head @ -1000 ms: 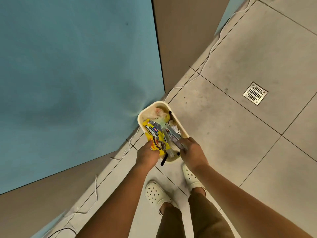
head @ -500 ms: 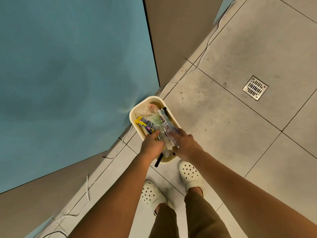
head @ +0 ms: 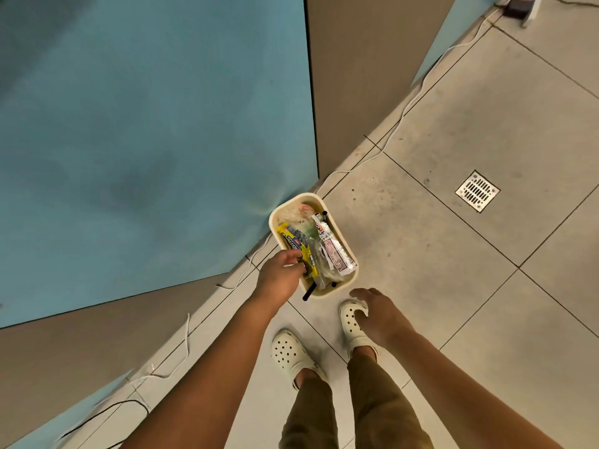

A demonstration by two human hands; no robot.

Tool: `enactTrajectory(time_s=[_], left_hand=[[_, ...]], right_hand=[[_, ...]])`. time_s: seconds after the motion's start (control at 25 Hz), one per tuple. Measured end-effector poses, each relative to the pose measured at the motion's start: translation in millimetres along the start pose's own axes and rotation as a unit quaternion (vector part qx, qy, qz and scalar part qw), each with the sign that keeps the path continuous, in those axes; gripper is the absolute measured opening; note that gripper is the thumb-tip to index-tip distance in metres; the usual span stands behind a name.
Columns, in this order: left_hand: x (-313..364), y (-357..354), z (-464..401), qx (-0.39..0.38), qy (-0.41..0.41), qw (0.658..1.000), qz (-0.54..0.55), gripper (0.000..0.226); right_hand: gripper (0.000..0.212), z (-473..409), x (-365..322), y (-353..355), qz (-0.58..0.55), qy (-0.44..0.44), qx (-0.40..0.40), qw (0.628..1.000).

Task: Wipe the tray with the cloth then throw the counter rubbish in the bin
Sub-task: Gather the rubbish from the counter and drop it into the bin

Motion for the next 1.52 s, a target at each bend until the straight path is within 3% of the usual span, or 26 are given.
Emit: enactTrajectory(time_s=[0.24,0.48,0.72,1.04,1.36,1.52], left_hand=[[77.6,1.2,90.5,-0.021,-0.1,0.994,0.046,0.029],[172.8,24.1,242.1,-0.014,-0.23,0.966,0.116,0.033],[264.9,76.1,374.4,0.03,-0.363,0.922,0.135,0.032],[254.2,208.0,462.3,0.192,-0.374,0.881,0.219,0.031],[215.9,357.1,488.9,0.296,-0.381,0.824,0.296,0.029],[184.0,438.3,482.4,0.339,-0.36,0.814,0.305,0.029]], right_hand=[[0.034,82.3,-74.1,74.6,-0.142,0.133,0.096,0.976],[0.029,235.3,-165.2,179.8,-0.155,0.262,0.154,0.94],[0.027,330.4,-267.3,253.4,-0.11,0.382,0.174,0.901],[0.025,389.8,-415.0,244.3,-0.03,0.516,0.087,0.851],[0.024,376.8,-536.8,200.3,0.013,0.523,0.036,0.851],[0.02,354.7,-602.0,170.9,0.036,0.509,0.039,0.859]])
Point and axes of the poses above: each hand's wrist, its own z-axis away from the middle knuckle, its own y-axis out of the back of the hand, x = y × z, the point moved 7 cm from there along -z, towards the middle knuckle, and after that the axes turned 7 degrees about -x, right-handed, at the moved point
